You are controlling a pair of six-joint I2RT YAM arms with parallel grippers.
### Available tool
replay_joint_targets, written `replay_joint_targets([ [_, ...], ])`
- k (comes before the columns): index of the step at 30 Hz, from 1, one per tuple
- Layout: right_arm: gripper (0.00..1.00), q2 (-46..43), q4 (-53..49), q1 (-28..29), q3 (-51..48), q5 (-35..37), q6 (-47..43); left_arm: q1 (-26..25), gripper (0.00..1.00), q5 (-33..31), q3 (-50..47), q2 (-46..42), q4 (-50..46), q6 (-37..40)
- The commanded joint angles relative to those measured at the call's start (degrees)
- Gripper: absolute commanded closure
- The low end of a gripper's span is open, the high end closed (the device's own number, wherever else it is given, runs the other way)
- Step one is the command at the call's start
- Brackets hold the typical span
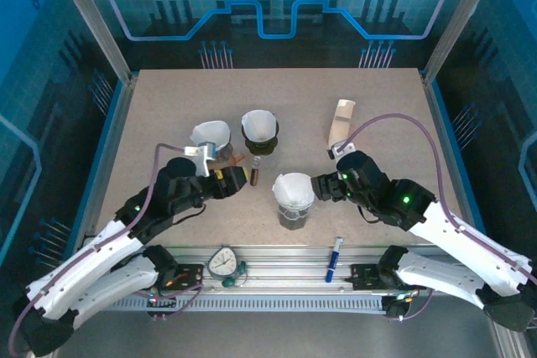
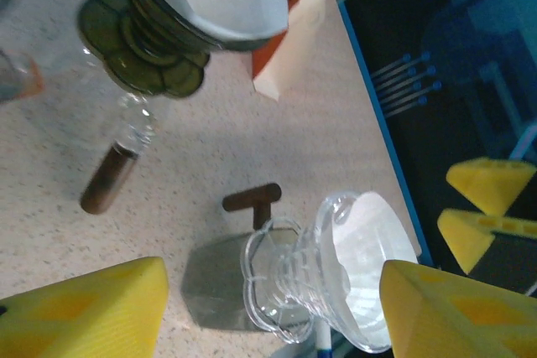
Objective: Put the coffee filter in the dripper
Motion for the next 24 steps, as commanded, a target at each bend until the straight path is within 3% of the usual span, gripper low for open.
replay_joint_targets([
  [1, 0.18, -1.8, 0.1, -0.2, -1.1, 1.5, 1.9, 3.4, 0.35, -1.5, -0.1, -1.4, -4.7, 0.4],
  [9, 0.18, -3.8, 0.4, -0.3, -2.1, 0.8, 1.7, 20.0, 0.51, 3.3, -1.2, -3.9, -3.9, -2.4],
  [13, 0.18, -4.7, 0.6, -0.3, -2.1, 0.7, 1.0, 29.1, 0.54, 7.4, -3.0, -3.9, 0.0, -4.8],
  [19, 0.18, -5.6, 1.4, -0.3, -2.1, 0.1, 0.4, 42.3, 0.55, 14.9, -8.5, 3.8, 12.5, -10.9],
  [24, 0.18, -6.2, 1.6, -0.4, -3.6, -0.6, 0.1, 47.6, 0.55, 15.8, -10.9, 12.3, 24.0, -13.8],
])
